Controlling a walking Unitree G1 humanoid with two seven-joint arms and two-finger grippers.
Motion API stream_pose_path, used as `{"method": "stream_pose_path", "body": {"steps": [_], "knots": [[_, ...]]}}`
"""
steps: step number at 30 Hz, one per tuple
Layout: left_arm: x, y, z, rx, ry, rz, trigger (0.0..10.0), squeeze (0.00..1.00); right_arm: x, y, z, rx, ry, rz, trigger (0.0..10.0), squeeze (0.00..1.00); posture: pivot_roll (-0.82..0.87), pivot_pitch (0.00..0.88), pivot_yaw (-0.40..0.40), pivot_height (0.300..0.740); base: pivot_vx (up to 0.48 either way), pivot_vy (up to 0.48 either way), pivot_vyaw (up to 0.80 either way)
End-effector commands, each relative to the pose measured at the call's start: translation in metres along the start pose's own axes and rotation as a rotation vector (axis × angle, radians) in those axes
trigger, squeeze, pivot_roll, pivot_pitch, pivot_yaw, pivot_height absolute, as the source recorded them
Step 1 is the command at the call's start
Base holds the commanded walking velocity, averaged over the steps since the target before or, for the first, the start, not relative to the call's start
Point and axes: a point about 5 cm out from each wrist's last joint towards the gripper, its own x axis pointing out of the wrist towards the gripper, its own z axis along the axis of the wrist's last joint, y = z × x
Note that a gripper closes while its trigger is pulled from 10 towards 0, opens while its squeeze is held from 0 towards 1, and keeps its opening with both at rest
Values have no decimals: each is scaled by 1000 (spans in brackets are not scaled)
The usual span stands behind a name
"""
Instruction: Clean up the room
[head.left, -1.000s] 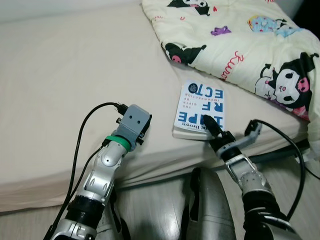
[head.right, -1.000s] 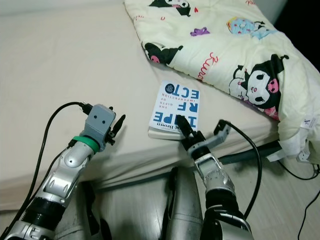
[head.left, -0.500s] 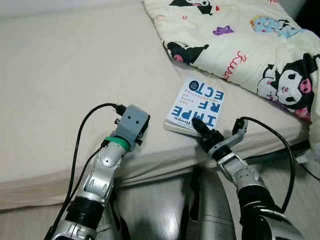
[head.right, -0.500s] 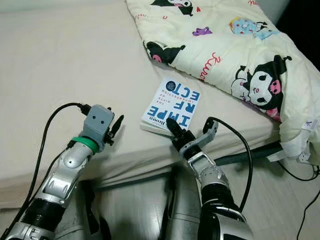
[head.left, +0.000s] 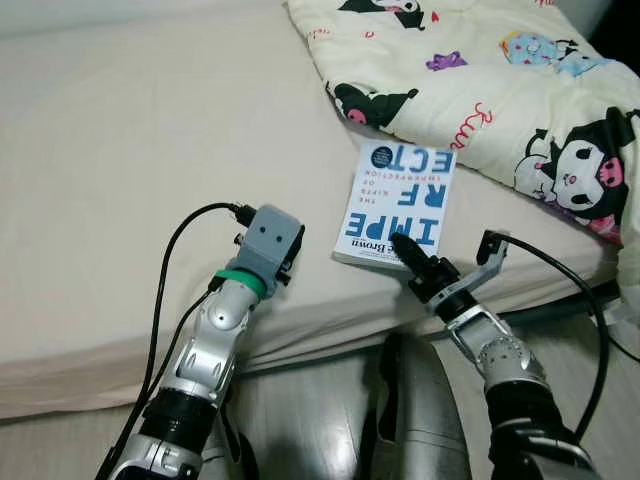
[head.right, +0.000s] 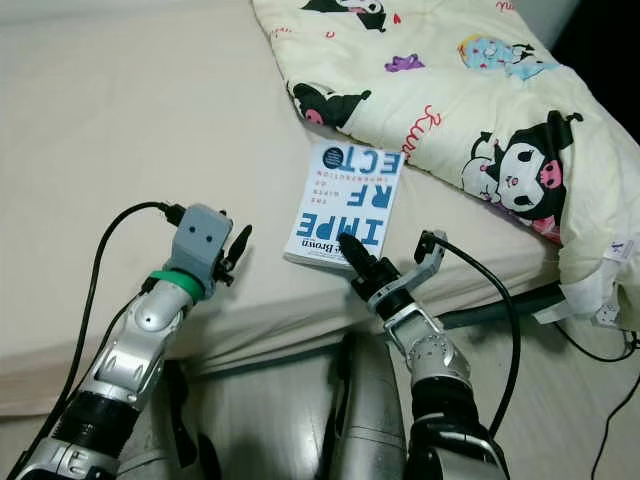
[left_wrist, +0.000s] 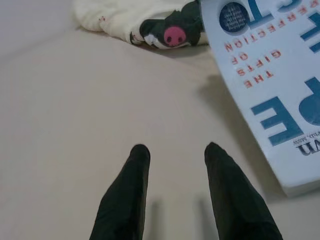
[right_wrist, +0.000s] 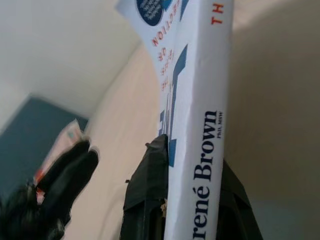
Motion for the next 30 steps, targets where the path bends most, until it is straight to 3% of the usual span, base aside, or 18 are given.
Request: {"method": "stream_pose_path", "body": {"steps": [1,4,7,8,11,12,13,15,17,22,26,30], "knots": [[2,4,5,-38,-6,31,10000,0,3,17,15,-138,-23,83,0,0,-54,86,28,497,0,0,0],[6,16,20,-111,-42,86,10000,0,2,30,29,-310,-35,105,0,0,-66,72,14,497,0,0,0],[7,29,32,-161,-70,144,10000,0,3,37,39,-417,-72,82,0,0,-66,61,6,497,0,0,0],[7,36,36,-173,-81,167,10000,0,4,37,44,-474,-104,50,2627,0,-65,55,0,497,0,0,0],[7,40,39,-181,-88,183,10000,0,5,38,47,-511,-126,28,2627,0,-65,55,0,497,0,0,0],[5,44,41,-176,-97,197,10000,0,6,39,52,-569,-159,-14,10000,0,-64,43,-7,497,0,0,0],[5,44,41,-176,-97,197,10000,0,6,39,52,-569,-159,-14,10000,0,-64,43,-7,497,0,0,0],[0,49,38,-158,-97,215,10000,0,8,45,62,-665,-247,-77,10000,0,-65,28,-11,497,0,0,0],[-3,50,34,-154,-85,221,10000,0,9,52,66,-677,-296,-89,10000,0,-65,23,-12,497,0,0,0],[-3,48,32,-161,-68,222,10000,0,10,58,66,-687,-314,-86,10000,0,-66,7,-18,497,0,0,0],[1,43,34,-165,-66,219,10000,0,16,61,69,-775,-316,-86,10000,0,-68,3,-22,497,0,0,0],[2,40,34,-170,-67,216,10000,0,16,59,69,-802,-319,-106,10000,0,-71,0,-24,506,0,0,0]]}}
